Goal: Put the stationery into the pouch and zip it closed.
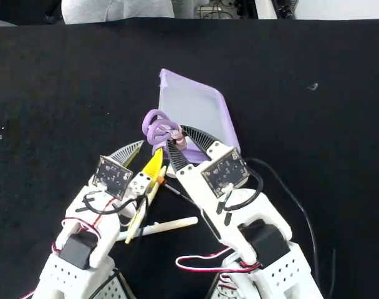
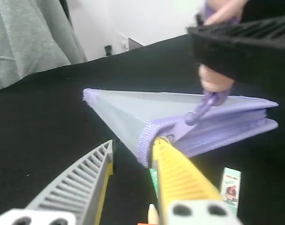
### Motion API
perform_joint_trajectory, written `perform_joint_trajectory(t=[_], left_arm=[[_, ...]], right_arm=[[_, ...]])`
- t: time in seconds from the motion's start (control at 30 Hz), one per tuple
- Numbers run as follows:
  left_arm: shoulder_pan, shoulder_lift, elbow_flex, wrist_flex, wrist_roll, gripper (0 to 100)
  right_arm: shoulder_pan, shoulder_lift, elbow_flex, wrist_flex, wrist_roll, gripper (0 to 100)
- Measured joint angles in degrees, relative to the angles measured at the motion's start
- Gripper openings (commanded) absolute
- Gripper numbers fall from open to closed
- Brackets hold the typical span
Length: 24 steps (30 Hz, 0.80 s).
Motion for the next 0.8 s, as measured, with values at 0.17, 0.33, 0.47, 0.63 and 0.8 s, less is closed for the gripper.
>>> perform_joint_trajectory(t=[0.17,0.33,0.47,0.63,0.8], left_arm=[[1.3,0.0,0.0,0.0,0.0,3],[1.3,0.0,0.0,0.0,-0.2,3],[1.3,0.0,0.0,-0.4,-0.2,3],[1.3,1.1,0.0,-1.1,-0.4,3],[-1.8,10.4,-3.2,-1.7,-0.4,3]], right_arm=[[0.0,0.0,0.0,0.0,0.0,1.1],[0.0,0.0,0.0,0.0,0.0,1.1],[0.0,0.0,0.0,0.0,0.0,1.1],[0.0,0.0,0.0,0.0,0.0,1.1],[0.0,0.0,0.1,0.0,0.0,1.1]])
